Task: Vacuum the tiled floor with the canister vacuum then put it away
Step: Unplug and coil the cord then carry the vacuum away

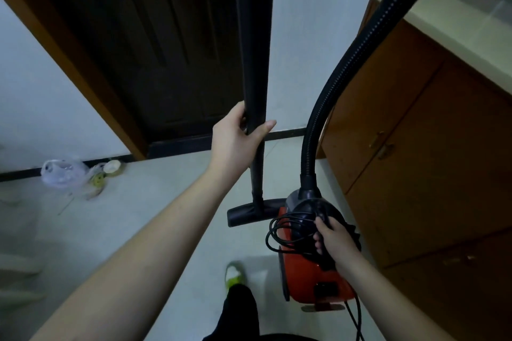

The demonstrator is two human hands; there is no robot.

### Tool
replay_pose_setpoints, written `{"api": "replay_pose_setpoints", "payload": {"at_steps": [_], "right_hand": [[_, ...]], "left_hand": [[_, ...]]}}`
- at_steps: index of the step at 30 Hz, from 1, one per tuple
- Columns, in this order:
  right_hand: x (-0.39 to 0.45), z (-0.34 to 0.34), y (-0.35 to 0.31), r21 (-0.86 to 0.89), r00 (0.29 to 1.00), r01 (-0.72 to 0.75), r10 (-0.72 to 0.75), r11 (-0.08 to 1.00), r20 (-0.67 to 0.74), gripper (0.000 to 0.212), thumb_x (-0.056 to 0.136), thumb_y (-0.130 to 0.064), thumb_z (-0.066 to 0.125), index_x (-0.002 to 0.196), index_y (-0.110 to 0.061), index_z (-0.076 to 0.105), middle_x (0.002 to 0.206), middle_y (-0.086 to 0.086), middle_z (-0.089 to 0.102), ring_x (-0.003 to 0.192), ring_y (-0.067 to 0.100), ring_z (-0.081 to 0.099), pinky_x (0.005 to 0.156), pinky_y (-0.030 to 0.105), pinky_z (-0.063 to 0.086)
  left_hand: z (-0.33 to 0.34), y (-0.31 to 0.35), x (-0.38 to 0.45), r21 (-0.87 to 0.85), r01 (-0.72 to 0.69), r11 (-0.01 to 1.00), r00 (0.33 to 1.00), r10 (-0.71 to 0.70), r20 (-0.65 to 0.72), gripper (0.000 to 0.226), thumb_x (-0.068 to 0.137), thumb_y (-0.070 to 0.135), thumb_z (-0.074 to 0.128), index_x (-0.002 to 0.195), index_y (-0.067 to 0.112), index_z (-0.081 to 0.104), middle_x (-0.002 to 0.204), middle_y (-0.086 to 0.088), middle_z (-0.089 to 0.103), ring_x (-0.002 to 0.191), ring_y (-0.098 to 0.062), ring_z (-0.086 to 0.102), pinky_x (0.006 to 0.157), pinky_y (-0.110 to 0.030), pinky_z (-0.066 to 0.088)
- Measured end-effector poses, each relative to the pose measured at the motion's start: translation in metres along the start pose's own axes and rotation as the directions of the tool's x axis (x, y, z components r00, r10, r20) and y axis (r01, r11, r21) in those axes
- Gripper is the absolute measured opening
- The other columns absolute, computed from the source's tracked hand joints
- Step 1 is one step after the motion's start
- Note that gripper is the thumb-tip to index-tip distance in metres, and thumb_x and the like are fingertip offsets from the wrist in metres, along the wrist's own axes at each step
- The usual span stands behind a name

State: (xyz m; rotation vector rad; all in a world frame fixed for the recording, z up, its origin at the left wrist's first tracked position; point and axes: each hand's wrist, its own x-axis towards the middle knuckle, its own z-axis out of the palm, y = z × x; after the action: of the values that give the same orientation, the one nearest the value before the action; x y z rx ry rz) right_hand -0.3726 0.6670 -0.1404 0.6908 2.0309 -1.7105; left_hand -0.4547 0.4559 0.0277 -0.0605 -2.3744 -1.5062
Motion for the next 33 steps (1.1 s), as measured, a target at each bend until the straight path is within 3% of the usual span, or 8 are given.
{"api": "replay_pose_setpoints", "payload": {"at_steps": [5,10,18,23,26,30,33], "right_hand": [[0.075,0.019,-0.045,-0.022,1.0,-0.003,0.003,1.0,-0.014,0.016,0.102,-0.028,0.048,0.111,-0.021,0.059,0.069,0.006,0.055,0.059,0.017,0.051,0.054,0.028,0.043],[0.143,0.039,-0.095,-0.067,0.999,-0.029,0.028,0.997,-0.027,0.022,0.101,-0.028,0.049,0.114,-0.016,0.062,0.07,0.006,0.056,0.059,0.016,0.053,0.055,0.027,0.044],[0.242,0.034,-0.177,0.091,0.992,-0.015,0.026,0.996,-0.12,0.017,0.099,-0.033,0.051,0.111,-0.026,0.061,0.068,0.004,0.058,0.061,0.017,0.054,0.059,0.032,0.047],[0.324,0.023,-0.208,0.145,0.992,-0.047,0.063,0.988,-0.106,0.017,0.1,-0.032,0.052,0.11,-0.023,0.063,0.066,0.004,0.056,0.059,0.017,0.053,0.058,0.032,0.046],[0.372,0.015,-0.222,0.145,0.993,-0.09,0.101,0.985,-0.067,0.015,0.1,-0.031,0.05,0.108,-0.024,0.061,0.066,0.004,0.055,0.057,0.016,0.052,0.056,0.03,0.045],[0.422,0.003,-0.247,0.122,0.988,-0.145,0.151,0.982,-0.045,0.01,0.101,-0.029,0.048,0.097,-0.03,0.057,0.068,0.005,0.055,0.057,0.016,0.051,0.055,0.028,0.042],[0.467,-0.01,-0.259,0.049,0.984,-0.169,0.171,0.984,-0.043,0.017,0.103,-0.029,0.044,0.1,-0.019,0.058,0.068,0.005,0.055,0.055,0.016,0.051,0.053,0.027,0.042]], "left_hand": [[0.014,-0.051,0.089,-0.028,-0.006,1.0,1.0,0.006,0.022,0.028,0.082,0.027,0.075,0.106,0.018,0.065,0.092,0.014,0.067,0.09,0.005,0.061,0.079,-0.009,0.049],[0.02,-0.091,0.181,-0.085,-0.028,0.996,0.998,0.033,0.056,0.03,0.083,0.024,0.075,0.109,0.013,0.064,0.096,0.009,0.067,0.093,0.001,0.062,0.085,-0.016,0.052],[0.069,-0.107,0.312,-0.099,-0.001,0.995,0.991,0.015,0.135,0.027,0.083,0.028,0.074,0.106,0.017,0.063,0.095,0.009,0.068,0.094,-0.004,0.065,0.085,-0.027,0.055],[0.13,-0.123,0.394,-0.088,0.065,0.994,0.98,-0.047,0.192,0.028,0.085,0.031,0.071,0.109,0.018,0.062,0.1,0.009,0.067,0.099,-0.005,0.062,0.086,-0.02,0.051],[0.171,-0.139,0.44,-0.043,0.067,0.997,0.977,-0.057,0.205,0.03,0.087,0.03,0.069,0.112,0.016,0.06,0.101,0.007,0.066,0.097,-0.005,0.06,0.082,-0.014,0.047],[0.217,-0.156,0.498,0.106,0.081,0.991,0.971,-0.103,0.217,0.038,0.088,0.036,0.067,0.118,0.016,0.056,0.107,0.006,0.066,0.096,-0.007,0.06,0.085,-0.025,0.053],[0.246,-0.173,0.533,0.202,0.046,0.978,0.961,-0.099,0.258,0.042,0.088,0.04,0.066,0.121,0.019,0.054,0.112,0.006,0.067,0.1,-0.01,0.061,0.085,-0.03,0.054]]}}
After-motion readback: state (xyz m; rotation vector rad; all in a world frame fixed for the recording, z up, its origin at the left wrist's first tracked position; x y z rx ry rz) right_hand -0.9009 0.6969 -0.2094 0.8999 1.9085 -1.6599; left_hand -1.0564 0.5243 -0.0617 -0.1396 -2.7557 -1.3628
